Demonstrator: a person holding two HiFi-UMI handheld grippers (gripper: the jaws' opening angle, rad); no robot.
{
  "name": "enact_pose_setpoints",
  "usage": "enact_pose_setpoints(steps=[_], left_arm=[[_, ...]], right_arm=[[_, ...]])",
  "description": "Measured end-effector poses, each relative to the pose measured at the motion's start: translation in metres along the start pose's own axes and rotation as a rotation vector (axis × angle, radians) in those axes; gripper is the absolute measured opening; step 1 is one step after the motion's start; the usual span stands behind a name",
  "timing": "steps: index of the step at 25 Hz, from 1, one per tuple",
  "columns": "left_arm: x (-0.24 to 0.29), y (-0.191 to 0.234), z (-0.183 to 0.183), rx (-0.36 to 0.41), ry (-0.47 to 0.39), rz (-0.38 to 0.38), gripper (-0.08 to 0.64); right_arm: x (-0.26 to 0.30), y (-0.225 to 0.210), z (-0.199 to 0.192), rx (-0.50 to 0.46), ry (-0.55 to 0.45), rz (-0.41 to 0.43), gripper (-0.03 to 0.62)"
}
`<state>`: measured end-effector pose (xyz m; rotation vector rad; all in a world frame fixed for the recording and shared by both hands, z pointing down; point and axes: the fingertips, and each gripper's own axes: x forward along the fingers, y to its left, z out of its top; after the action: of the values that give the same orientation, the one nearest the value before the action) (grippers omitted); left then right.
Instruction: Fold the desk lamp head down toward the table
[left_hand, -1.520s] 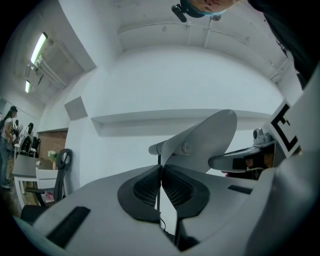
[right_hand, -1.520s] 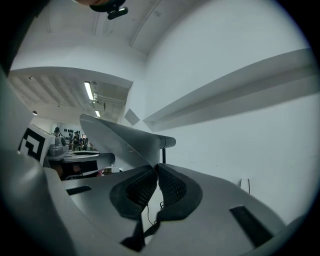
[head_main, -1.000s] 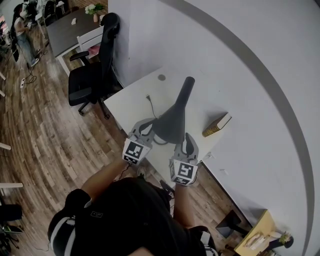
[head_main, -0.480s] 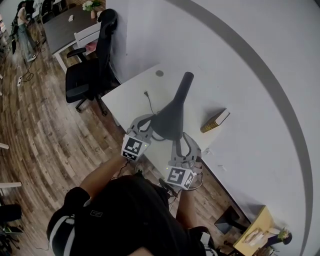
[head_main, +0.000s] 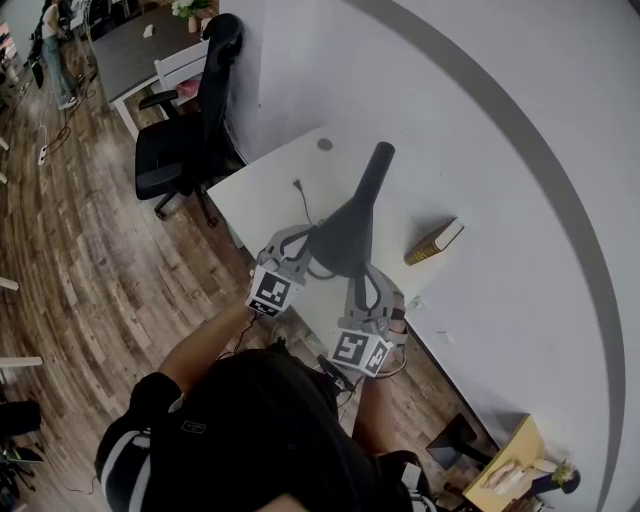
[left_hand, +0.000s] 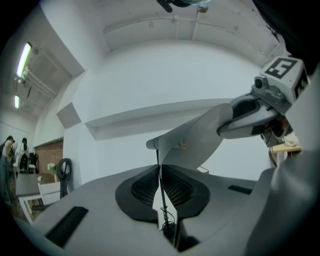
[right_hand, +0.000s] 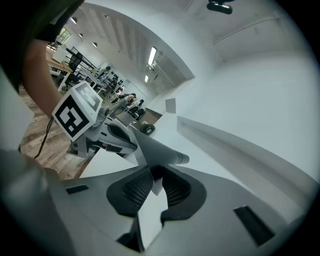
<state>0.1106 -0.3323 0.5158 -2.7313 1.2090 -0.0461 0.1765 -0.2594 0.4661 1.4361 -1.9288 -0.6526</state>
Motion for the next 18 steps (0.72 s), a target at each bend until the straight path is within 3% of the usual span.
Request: enact_pose_setpoints(steps=[2, 4, 7, 12, 18], left_arm=[[-0.007, -0.005, -0.009, 0.073, 0.026, -0.027, 0.053], [-0.017, -0.01, -0.018, 0.125, 0.05, -0.063, 0.136], [-0.038, -0.012, -0.018, 0.21, 0.073, -0.099, 0.184], [-0.056, -0.014, 0.01, 0.404, 0.094, -0.114, 0.201], [-0.058, -0.024, 0.055, 0.556, 0.003, -0.158, 0.207]], right_arm=[[0.001, 0.0, 0.0, 0.003, -0.001, -0.005, 0.071], [0.002, 0.0, 0.0, 0.006, -0.004, -0.009, 0.071], [0.001, 0.001, 0.002, 0.01, -0.008, -0.01, 0.069], [0.0, 0.001, 0.001, 0.017, -0.011, -0.009, 0.071], [0.001, 0.002, 0.002, 0.027, -0.01, -0.013, 0.072]])
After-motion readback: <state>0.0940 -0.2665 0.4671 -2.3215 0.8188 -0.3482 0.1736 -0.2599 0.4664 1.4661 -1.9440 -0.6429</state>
